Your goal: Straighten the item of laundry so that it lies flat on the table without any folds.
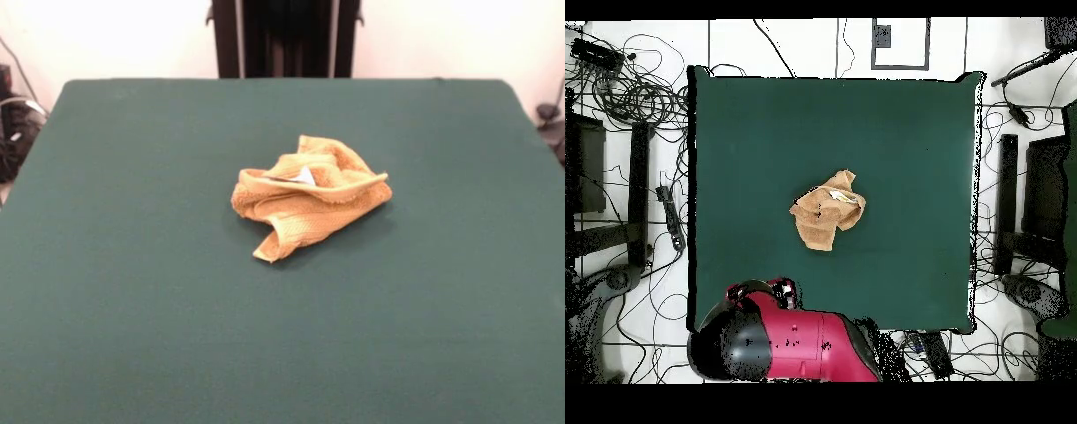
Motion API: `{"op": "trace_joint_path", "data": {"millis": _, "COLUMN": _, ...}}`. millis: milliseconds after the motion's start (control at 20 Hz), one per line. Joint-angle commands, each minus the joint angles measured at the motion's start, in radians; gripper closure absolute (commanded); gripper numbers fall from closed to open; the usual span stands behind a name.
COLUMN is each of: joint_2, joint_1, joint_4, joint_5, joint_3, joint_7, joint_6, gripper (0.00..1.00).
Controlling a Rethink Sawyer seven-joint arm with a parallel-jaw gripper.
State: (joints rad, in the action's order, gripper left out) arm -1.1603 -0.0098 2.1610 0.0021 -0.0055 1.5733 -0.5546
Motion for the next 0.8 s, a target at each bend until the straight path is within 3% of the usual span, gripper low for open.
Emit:
{"op": "trace_joint_path", "data": {"millis": 50, "joint_2": 0.092, "joint_1": 0.020, "joint_4": -0.011, "joint_5": -0.002, "joint_3": 0.042, "joint_7": 0.173, "joint_6": 0.061, "gripper": 0.00}}
{"op": "trace_joint_path", "data": {"millis": 450, "joint_2": 0.089, "joint_1": -0.002, "joint_4": 0.056, "joint_5": 0.009, "joint_3": 0.053, "joint_7": 0.156, "joint_6": 0.116, "gripper": 0.00}}
{"op": "trace_joint_path", "data": {"millis": 800, "joint_2": 0.184, "joint_1": 0.013, "joint_4": -0.114, "joint_5": 0.005, "joint_3": 0.005, "joint_7": 0.221, "joint_6": 0.085, "gripper": 0.00}}
